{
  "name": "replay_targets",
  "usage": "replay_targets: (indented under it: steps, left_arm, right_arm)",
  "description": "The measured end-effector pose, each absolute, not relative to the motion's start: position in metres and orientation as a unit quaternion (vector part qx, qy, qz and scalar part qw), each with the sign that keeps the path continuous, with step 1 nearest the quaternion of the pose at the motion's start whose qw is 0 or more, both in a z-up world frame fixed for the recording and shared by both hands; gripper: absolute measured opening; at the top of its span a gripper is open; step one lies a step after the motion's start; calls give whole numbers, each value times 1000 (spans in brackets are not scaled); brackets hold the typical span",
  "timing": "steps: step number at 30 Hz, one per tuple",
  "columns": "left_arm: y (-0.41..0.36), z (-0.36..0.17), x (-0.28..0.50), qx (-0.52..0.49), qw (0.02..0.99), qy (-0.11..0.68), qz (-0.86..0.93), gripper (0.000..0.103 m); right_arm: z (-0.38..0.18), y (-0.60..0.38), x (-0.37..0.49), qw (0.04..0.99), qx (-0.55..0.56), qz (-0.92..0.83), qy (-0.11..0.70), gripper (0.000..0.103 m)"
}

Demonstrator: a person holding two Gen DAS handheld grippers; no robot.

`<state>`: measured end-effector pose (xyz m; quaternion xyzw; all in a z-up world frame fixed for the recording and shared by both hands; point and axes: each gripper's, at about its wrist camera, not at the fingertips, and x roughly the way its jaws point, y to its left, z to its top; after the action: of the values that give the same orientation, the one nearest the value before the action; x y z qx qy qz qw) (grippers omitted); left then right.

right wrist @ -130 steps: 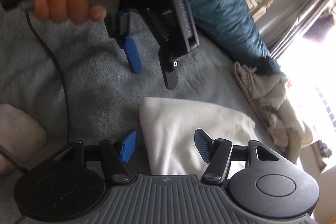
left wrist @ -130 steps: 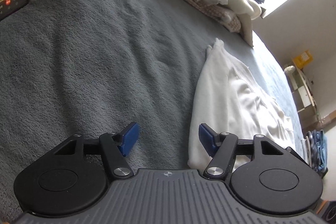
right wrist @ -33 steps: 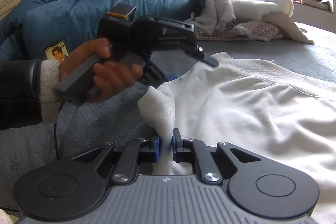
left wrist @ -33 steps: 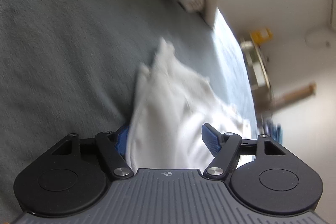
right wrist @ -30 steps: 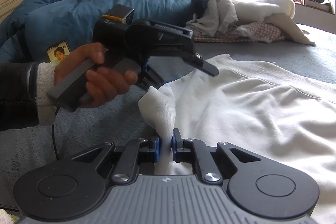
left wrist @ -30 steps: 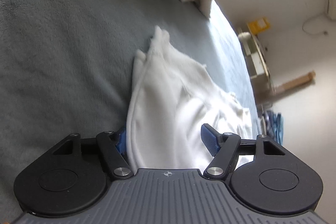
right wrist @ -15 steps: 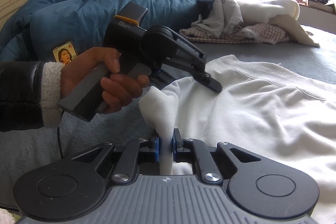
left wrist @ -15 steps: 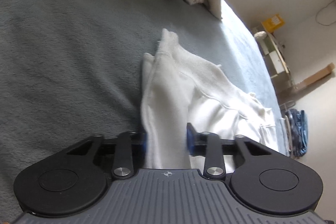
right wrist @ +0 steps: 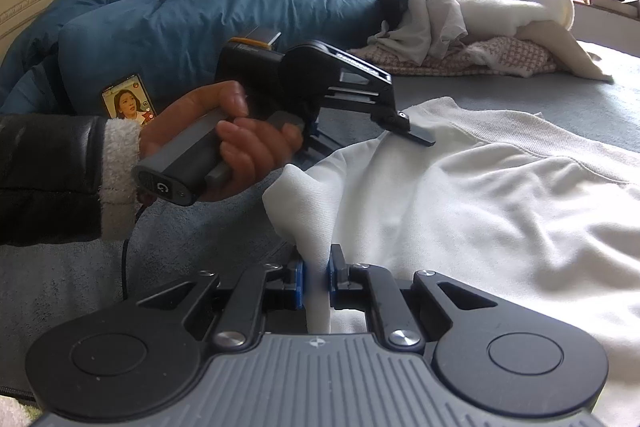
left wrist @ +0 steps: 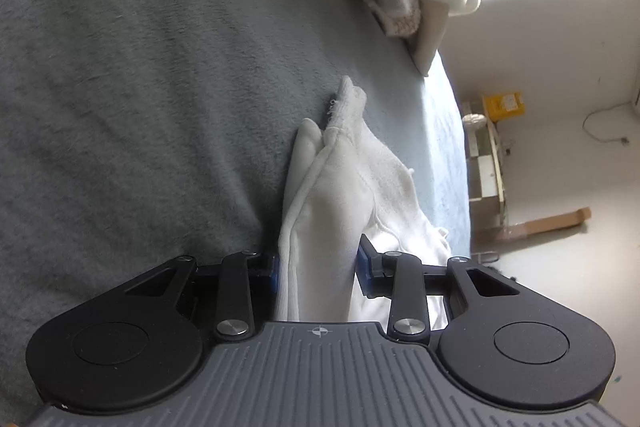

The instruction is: Fold clothes

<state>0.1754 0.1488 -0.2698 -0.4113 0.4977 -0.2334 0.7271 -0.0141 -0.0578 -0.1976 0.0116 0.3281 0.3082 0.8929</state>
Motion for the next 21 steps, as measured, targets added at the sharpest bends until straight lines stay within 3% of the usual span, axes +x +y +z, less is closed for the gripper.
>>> replay_targets:
  steps: [4, 11, 21]
  left_arm:
    - [145, -268, 177, -404, 731, 499, -229, 34]
    - [129, -252, 167, -322, 784, 486, -214, 18]
    - [111, -234, 163, -265, 818, 473, -194, 12]
  right_arm:
    - [-199, -57, -14, 892, 15, 306, 332, 11]
    - [-198, -55, -16, 894, 11, 304, 331, 11]
    - [-196, -55, -16, 895, 4, 303, 327, 11]
